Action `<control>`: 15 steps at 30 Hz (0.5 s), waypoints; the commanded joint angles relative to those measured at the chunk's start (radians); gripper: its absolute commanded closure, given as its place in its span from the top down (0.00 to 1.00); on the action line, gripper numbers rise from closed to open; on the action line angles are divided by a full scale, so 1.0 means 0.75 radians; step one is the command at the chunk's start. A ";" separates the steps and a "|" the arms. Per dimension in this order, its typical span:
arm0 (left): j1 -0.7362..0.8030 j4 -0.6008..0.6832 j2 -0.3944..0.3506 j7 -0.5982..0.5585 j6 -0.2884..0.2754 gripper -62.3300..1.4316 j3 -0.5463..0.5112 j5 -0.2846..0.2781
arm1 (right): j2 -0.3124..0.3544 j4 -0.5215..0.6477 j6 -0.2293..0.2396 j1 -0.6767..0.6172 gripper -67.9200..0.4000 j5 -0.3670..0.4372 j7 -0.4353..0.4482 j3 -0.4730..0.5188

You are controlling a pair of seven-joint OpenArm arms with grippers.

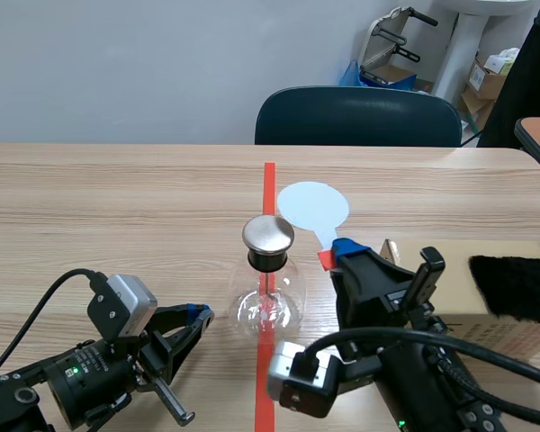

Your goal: Do the electroscope experiment

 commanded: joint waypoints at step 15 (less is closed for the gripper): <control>-0.011 0.017 0.000 -0.017 -0.003 0.07 -0.006 0.001 | 0.003 0.027 -0.019 0.009 0.03 -0.001 0.306 0.013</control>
